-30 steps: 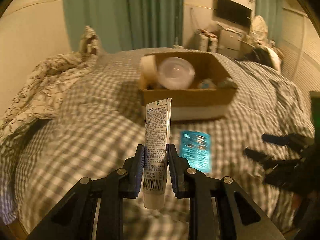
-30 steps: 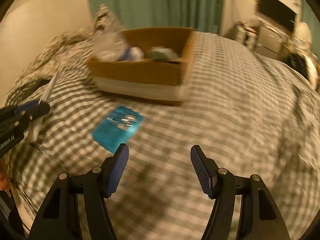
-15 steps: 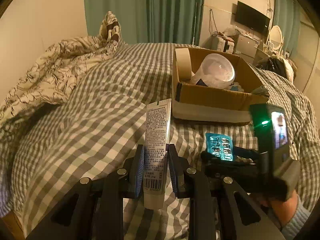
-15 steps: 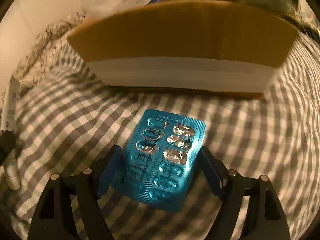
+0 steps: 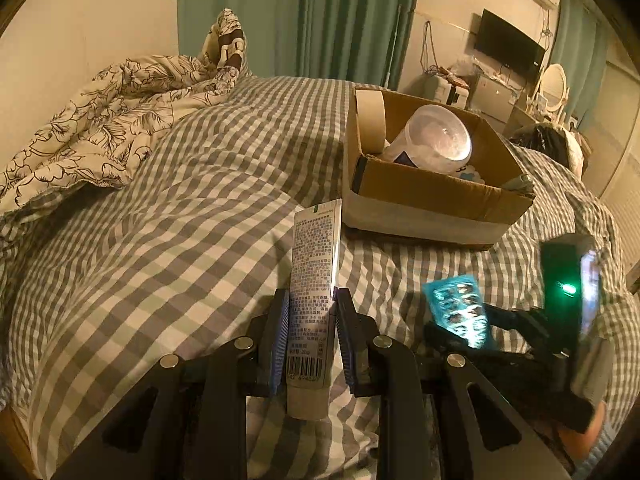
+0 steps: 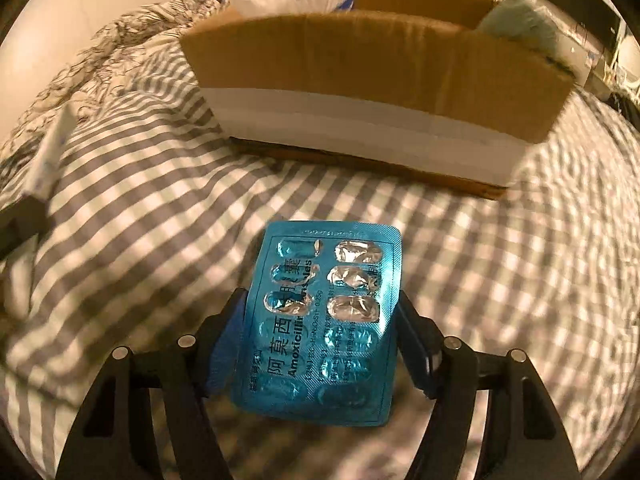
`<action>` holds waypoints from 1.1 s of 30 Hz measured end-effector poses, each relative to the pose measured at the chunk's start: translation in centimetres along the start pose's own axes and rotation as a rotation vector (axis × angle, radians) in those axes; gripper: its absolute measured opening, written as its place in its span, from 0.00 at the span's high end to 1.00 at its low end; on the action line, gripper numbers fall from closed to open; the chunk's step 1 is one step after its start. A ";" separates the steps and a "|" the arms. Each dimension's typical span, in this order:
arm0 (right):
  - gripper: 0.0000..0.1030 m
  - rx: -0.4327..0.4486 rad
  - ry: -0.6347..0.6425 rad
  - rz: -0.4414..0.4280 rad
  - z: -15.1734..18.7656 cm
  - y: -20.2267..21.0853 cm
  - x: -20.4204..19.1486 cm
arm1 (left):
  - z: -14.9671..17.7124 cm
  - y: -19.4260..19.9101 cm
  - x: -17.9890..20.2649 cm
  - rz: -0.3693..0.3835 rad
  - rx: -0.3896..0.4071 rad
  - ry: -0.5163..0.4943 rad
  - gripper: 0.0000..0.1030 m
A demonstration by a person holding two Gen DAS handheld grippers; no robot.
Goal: Organize objects
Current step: 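Grasp the teal blister pack with the right gripper, then drop the white tube into the box with the left gripper while the right drops the blister pack in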
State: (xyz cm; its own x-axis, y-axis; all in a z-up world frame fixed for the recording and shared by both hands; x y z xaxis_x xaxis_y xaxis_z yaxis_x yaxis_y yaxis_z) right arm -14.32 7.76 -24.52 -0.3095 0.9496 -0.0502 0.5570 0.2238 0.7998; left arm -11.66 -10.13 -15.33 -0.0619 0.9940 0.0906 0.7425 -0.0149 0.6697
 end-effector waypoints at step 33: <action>0.32 0.466 0.053 0.013 -19.4 15.5 7.8 | -16.0 -1.1 12.6 0.181 0.104 -0.146 0.78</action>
State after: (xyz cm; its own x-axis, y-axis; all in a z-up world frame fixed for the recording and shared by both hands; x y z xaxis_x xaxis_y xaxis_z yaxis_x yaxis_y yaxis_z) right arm -23.12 14.38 -0.91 -0.3322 0.9432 -0.0017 0.8440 0.2981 0.4459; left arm -23.94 0.67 -3.14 0.1697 0.9814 0.0894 0.7978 -0.1901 0.5721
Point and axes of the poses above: each gripper's, at about its wrist camera, not at the fingertips, and y roughly against the way its jaws point, x to its right, z to its underside, the point moved 8 cm from there along -y, roughly the way its jaws point, and after that the axes turned 7 degrees about x, right-handed, at the moved point
